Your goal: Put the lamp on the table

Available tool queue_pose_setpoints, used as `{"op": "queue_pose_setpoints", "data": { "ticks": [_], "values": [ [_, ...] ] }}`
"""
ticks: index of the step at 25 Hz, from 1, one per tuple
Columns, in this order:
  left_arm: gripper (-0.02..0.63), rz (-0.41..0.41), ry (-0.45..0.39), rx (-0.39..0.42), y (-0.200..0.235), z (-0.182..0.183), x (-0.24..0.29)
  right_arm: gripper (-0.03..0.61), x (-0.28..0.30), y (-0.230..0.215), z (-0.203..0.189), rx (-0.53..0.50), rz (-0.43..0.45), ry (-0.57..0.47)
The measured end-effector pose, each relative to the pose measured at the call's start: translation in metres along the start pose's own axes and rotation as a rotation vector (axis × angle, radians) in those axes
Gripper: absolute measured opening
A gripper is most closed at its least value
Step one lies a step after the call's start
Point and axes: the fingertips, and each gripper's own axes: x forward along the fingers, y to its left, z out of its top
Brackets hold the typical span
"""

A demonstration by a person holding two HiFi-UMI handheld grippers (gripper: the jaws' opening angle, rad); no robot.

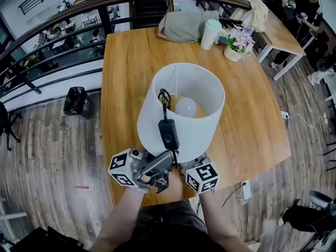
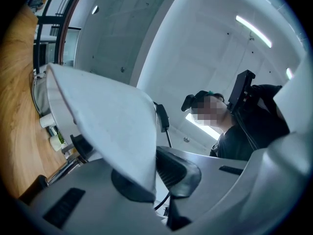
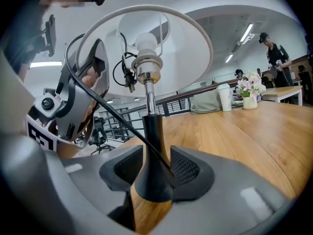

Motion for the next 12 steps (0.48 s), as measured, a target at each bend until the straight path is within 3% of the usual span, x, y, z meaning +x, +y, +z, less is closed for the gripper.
{"op": "queue_pose_setpoints", "data": {
  "ticks": [12],
  "values": [
    [0.006,-0.006,0.017,-0.022,-0.013,-0.016,-0.011,0.16,-0.024,0.014,-0.003,-0.014,-0.033,-0.006]
  ]
}}
